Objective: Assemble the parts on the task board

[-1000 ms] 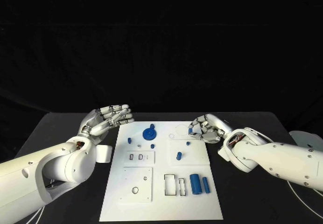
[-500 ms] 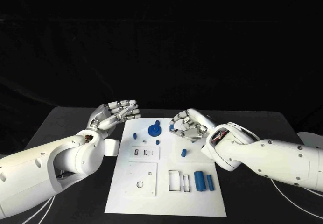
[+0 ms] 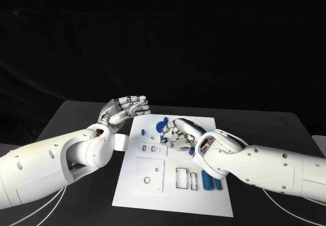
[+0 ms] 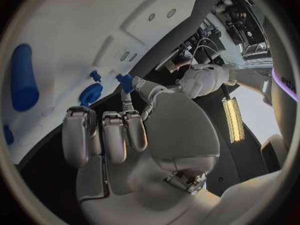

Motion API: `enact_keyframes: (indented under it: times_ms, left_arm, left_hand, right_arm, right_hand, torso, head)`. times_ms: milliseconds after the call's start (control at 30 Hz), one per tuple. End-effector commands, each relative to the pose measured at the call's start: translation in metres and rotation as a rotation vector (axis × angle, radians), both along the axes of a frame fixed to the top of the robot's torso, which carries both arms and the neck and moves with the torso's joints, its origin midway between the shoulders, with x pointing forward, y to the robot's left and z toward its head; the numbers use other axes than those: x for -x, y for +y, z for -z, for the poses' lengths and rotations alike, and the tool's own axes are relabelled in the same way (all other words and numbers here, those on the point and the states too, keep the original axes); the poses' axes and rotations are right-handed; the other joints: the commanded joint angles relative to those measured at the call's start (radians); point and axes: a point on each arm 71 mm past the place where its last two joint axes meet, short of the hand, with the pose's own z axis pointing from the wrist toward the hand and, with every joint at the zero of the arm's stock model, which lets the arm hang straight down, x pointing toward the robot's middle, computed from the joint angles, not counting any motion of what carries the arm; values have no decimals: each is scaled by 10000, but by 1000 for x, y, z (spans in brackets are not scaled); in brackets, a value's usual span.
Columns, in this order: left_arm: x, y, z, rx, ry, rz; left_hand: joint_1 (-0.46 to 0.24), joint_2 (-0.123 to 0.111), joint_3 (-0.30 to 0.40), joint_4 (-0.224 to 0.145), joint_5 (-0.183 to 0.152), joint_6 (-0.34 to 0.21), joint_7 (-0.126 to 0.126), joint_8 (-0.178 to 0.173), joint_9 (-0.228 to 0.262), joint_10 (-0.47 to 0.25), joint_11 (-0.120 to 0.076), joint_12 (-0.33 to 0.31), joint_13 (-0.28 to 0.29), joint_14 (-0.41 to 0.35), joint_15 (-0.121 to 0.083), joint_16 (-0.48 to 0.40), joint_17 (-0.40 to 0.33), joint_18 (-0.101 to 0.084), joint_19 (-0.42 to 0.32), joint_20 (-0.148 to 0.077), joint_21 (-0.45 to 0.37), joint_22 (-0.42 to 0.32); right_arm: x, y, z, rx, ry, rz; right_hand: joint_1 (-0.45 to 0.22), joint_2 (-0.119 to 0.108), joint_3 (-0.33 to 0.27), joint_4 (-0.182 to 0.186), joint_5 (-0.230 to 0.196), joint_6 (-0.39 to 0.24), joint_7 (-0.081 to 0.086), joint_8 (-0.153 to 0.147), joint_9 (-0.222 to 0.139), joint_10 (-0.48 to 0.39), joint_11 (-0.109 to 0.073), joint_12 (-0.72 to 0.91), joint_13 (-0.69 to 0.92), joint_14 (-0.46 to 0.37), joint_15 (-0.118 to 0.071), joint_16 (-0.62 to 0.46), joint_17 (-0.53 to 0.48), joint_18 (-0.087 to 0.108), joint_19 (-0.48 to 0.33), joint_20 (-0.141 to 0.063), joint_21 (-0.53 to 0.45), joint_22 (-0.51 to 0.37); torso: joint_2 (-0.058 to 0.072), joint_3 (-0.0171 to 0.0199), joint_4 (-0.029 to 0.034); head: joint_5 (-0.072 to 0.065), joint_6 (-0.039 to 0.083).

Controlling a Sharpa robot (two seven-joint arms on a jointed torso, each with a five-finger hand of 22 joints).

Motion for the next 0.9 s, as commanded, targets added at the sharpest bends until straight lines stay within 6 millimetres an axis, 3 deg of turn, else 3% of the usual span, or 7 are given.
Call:
enact_keyframes:
  times_ms: [33,367,900]
  left_arm:
    - [1,-3,-1,107,-53,186]
    - [1,-3,-1,105,-56,180]
    - [1,-3,-2,110,-56,195]
  left_hand:
    - [-1,-43,11,-32,-54,-8,315,-44,-9,45,36,-69,-2,-9,-7,-50,16,140,79,-9,-34,-11]
    - [-27,-38,13,-22,-56,-13,323,-51,-12,43,41,-77,-3,-9,-7,-56,17,140,83,-8,-35,-15]
    - [-44,-34,14,-14,-57,-15,325,-54,-13,44,42,-80,-3,-9,-5,-60,18,140,85,-8,-36,-17]
  right_arm:
    - [3,7,7,962,-110,-242]
    - [7,16,12,1498,-371,-359]
    - [4,20,19,1778,-376,-386]
  right_hand:
    - [-89,-38,-18,33,15,-21,-26,142,394,89,-41,-42,1344,903,-48,23,1836,-74,11,-13,-20,1105]
    - [-167,-136,-63,46,17,-19,-24,149,414,91,-36,-45,1345,902,-42,22,1834,-76,20,-7,-17,1116]
    - [-207,-167,-80,63,22,-18,-23,150,421,98,-35,-39,1353,905,-40,25,1845,-75,17,-5,-24,1112]
  torso:
    - [14,3,-28]
    - [10,10,-42]
    - [8,3,-7]
  head:
    - [98,-36]
    - [154,-121]
    - [162,-113]
